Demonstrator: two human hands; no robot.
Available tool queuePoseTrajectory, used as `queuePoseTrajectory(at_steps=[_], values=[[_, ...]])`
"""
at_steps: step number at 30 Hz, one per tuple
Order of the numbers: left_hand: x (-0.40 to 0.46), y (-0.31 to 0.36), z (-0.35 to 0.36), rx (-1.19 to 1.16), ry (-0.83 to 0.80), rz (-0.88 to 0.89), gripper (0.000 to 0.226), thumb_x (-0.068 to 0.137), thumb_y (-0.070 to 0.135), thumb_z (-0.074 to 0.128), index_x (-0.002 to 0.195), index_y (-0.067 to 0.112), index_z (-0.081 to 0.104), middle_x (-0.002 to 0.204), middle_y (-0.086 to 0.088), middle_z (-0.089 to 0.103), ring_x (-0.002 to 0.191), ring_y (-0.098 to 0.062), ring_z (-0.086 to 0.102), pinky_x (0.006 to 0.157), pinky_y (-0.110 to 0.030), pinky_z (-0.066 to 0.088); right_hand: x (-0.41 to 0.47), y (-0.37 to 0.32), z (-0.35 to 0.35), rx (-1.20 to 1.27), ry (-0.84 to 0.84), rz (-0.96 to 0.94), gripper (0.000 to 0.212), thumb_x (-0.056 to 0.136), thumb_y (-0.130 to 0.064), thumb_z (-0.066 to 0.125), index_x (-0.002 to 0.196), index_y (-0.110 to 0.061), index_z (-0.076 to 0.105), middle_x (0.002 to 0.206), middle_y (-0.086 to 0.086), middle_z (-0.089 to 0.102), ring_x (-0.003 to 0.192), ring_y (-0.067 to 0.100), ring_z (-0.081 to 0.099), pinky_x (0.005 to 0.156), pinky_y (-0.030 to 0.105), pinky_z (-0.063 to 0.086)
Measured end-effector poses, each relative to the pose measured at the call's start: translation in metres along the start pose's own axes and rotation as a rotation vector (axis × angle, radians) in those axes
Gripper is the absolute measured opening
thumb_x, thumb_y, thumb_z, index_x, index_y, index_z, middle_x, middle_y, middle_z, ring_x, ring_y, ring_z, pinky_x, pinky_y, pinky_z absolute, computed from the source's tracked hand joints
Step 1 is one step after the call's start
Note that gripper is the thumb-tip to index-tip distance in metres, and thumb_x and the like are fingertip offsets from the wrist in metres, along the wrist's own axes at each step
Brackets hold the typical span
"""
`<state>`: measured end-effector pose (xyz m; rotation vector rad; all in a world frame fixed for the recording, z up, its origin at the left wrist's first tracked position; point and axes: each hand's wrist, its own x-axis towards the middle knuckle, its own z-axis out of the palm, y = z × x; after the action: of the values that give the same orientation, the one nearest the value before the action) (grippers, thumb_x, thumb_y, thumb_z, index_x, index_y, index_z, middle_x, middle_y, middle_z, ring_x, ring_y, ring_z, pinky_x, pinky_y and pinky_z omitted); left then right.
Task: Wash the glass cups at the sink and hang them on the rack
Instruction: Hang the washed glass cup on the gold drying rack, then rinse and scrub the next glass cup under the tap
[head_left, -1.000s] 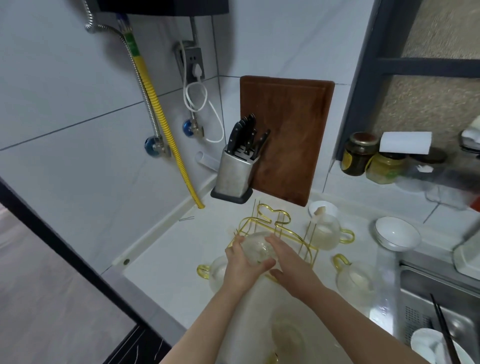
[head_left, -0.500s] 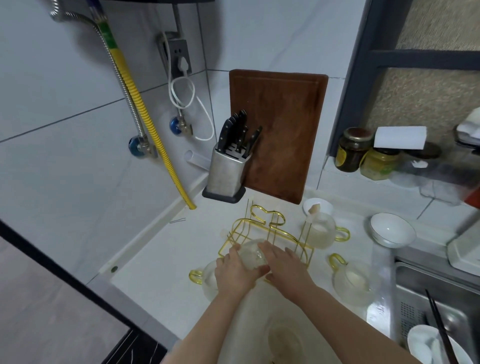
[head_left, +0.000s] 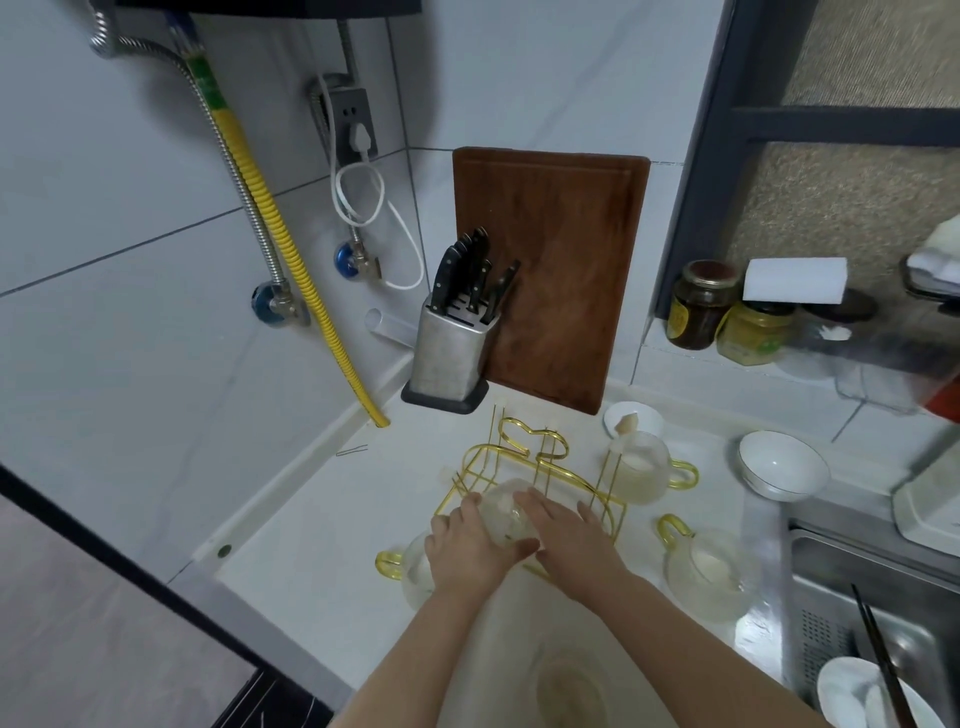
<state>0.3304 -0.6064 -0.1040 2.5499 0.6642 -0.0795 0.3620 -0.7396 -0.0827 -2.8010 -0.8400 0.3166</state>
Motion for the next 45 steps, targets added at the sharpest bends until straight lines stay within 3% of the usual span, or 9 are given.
queuePoseTrajectory(at_steps=[6,12,18,22,24,28,36,39,45], values=[[0.0,-0.013,-0.007,0.026,-0.04,0.075,0.098,0.068,0.072,0.062,0.147,0.028,0.023,0.145,0.002,0.04,0.135,-0.022,0.028,0.109,-0.037,0.025,-0.005,-0.006,-0.007,-0.019,-0.029,-0.006,0.067,0.097,-0.026,0.047,0.151,-0.023,0.009,0.16,-0.002,0.01,0.147,0.015,0.012,0.12,0.042,0.005],[-0.001,-0.051,-0.019,0.036,-0.057,0.156,0.105,0.068,0.071,0.064,0.15,0.025,0.019,0.148,0.002,0.036,0.138,-0.021,0.027,0.113,-0.033,0.023,-0.007,-0.027,-0.013,0.095,0.079,-0.159,0.057,0.097,-0.024,0.045,0.15,-0.024,0.02,0.157,-0.008,0.021,0.146,0.008,0.013,0.119,0.027,0.002],[0.0,-0.094,-0.038,0.093,-0.167,0.182,0.114,0.063,0.074,0.062,0.152,0.025,0.011,0.153,0.002,0.028,0.144,-0.019,0.019,0.117,-0.038,0.016,-0.014,-0.051,0.014,0.225,-0.001,-0.183,0.052,0.098,-0.031,0.044,0.147,-0.028,0.028,0.153,-0.012,0.031,0.14,0.006,0.029,0.112,0.024,0.026],[0.002,-0.11,-0.04,0.17,-0.279,0.19,0.115,0.068,0.063,0.07,0.153,0.024,0.003,0.157,0.002,0.019,0.146,-0.02,0.012,0.119,-0.047,0.007,-0.019,-0.063,0.035,0.288,-0.146,-0.056,0.056,0.096,-0.033,0.048,0.147,-0.022,0.028,0.149,-0.002,0.038,0.134,0.016,0.039,0.107,0.028,0.033],[0.003,-0.114,-0.039,0.239,-0.292,0.201,0.114,0.069,0.06,0.071,0.153,0.024,0.003,0.155,0.002,0.024,0.143,-0.022,0.018,0.117,-0.044,0.014,-0.019,-0.069,0.042,0.4,-0.208,0.013,0.06,0.093,-0.03,0.053,0.146,-0.017,0.028,0.146,0.002,0.042,0.131,0.019,0.041,0.103,0.028,0.034],[-0.001,-0.121,-0.036,0.279,-0.228,0.187,0.104,0.071,0.059,0.069,0.152,0.025,0.013,0.145,0.002,0.039,0.131,-0.023,0.034,0.105,-0.037,0.028,-0.017,-0.079,0.047,0.65,-0.243,0.117,0.06,0.088,-0.017,0.06,0.141,-0.015,0.032,0.137,0.003,0.046,0.127,0.018,0.044,0.091,0.022,0.037],[-0.015,-0.138,-0.029,0.017,-0.156,0.113,0.085,0.063,0.058,0.072,0.137,0.033,0.039,0.124,0.016,0.058,0.115,-0.013,0.054,0.095,-0.037,0.04,-0.015,-0.091,0.052,0.991,-0.332,0.238,0.073,0.089,-0.003,0.057,0.149,-0.017,0.017,0.149,0.007,0.03,0.136,0.019,0.032,0.096,0.023,0.033],[-0.025,-0.139,-0.038,-0.134,-0.061,0.094,0.084,0.062,0.057,0.075,0.136,0.034,0.043,0.12,0.015,0.06,0.113,-0.011,0.056,0.098,-0.037,0.042,-0.015,-0.094,0.05,1.088,-0.271,0.24,0.081,0.087,-0.007,0.062,0.151,-0.023,0.015,0.154,0.0,0.024,0.139,0.014,0.027,0.107,0.028,0.031],[-0.038,-0.115,-0.077,-0.284,0.182,0.178,0.083,0.065,0.048,0.081,0.137,0.031,0.044,0.126,0.01,0.057,0.115,-0.011,0.054,0.1,-0.035,0.042,-0.016,-0.1,0.022,1.156,0.031,0.058,0.066,0.087,-0.005,0.06,0.137,-0.038,0.032,0.134,-0.015,0.033,0.128,0.003,0.032,0.101,0.026,0.036]])
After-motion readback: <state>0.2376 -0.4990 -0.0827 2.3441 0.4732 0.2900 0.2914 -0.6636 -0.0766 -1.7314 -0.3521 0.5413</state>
